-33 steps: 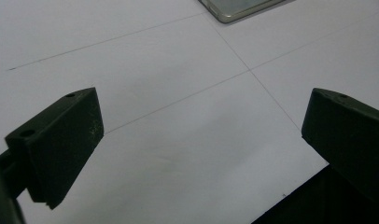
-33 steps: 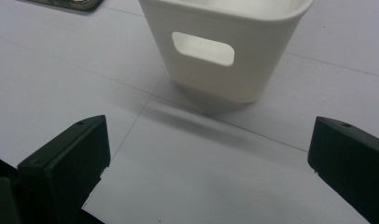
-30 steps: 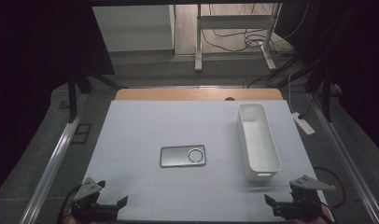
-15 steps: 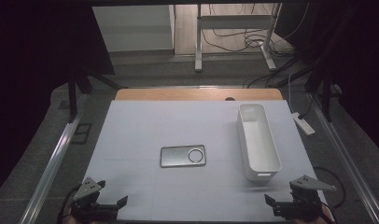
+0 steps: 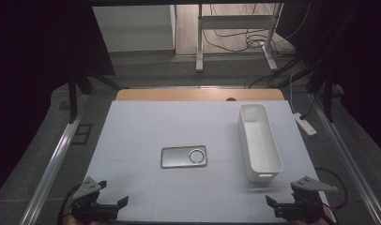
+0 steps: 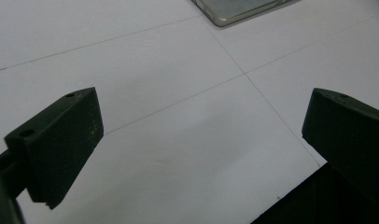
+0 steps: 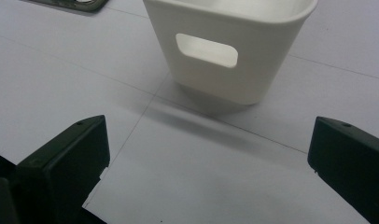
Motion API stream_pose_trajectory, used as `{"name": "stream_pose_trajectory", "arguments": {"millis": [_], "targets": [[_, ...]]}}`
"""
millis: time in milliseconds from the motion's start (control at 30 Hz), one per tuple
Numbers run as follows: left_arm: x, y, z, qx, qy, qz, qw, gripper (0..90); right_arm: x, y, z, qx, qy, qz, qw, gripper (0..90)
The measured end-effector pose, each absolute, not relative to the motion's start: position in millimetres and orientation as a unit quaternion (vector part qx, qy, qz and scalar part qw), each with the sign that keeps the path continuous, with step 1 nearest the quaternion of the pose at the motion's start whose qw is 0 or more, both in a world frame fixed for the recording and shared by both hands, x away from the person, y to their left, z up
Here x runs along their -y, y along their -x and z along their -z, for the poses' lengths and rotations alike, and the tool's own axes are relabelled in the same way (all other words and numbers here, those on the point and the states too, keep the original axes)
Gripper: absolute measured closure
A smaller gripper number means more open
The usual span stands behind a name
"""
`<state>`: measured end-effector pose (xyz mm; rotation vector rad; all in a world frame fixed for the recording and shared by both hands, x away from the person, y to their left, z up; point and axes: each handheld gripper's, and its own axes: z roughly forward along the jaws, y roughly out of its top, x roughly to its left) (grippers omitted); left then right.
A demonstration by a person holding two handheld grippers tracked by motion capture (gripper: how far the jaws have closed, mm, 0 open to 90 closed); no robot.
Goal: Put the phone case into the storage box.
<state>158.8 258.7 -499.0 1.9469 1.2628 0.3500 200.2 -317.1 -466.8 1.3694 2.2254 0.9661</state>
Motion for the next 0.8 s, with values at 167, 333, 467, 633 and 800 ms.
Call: {"name": "stream_pose_trajectory", "arguments": {"millis": [167, 333, 467, 633, 800], "targets": [[-258, -163, 498, -0.491, -0.768, -0.133, 0.39, 0.0, 318, -200, 467, -0.785, -0.485, -0.343, 0.176, 0.0], [-256, -168, 499, -0.488, -0.772, -0.129, 0.387, 0.0, 317, -200, 467, -0.786, -0.484, -0.341, 0.177, 0.0], [-253, -172, 499, -0.483, -0.776, -0.127, 0.386, 0.0, 317, -200, 467, -0.786, -0.485, -0.341, 0.176, 0.0], [-251, -178, 499, -0.479, -0.779, -0.121, 0.387, 0.0, 317, -200, 467, -0.787, -0.483, -0.34, 0.177, 0.0], [-250, -184, 499, -0.475, -0.779, -0.118, 0.391, 0.0, 317, -200, 467, -0.788, -0.483, -0.338, 0.178, 0.0]]}}
